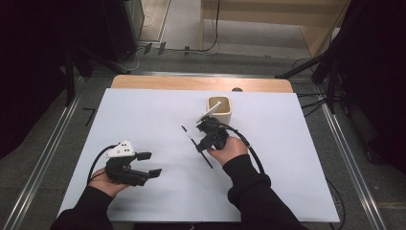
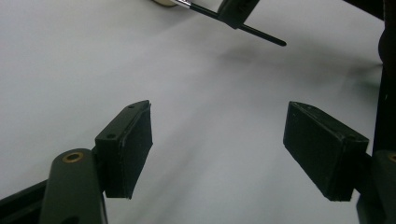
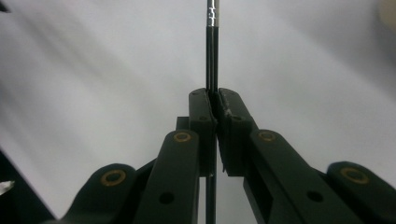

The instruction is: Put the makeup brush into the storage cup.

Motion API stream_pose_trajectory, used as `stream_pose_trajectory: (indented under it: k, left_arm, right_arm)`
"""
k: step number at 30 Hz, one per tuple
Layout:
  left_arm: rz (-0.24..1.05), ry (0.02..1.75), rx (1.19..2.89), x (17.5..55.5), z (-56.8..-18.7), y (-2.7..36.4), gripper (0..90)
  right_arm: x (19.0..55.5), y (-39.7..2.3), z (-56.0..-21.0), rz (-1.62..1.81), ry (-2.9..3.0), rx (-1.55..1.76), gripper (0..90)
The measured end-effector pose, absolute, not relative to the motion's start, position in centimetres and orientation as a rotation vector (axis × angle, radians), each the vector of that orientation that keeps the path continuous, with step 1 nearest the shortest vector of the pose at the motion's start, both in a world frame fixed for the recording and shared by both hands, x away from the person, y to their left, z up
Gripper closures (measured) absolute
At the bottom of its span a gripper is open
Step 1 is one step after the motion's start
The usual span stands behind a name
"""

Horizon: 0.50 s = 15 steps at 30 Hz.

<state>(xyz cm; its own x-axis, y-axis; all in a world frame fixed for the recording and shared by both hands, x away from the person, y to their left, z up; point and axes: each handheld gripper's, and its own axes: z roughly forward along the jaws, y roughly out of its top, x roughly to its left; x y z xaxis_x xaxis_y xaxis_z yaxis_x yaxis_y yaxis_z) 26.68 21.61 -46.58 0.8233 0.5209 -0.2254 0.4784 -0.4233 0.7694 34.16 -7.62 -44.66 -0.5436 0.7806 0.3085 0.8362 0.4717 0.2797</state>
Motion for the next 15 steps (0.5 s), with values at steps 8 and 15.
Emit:
stream_pose_trajectory:
  k: [8, 15]
  left_arm:
    - [0.062, 0.768, 2.045, 27.1, -46.6, 21.2, 23.4]
    - [-0.008, 0.846, 2.027, 28.2, -47.0, 20.2, 23.7]
  right_arm:
    - [33.3, -9.1, -44.5, -0.644, -2.593, -1.324, 87.0]
    - [32.2, -11.6, -45.0, -0.795, -2.578, -1.282, 87.1]
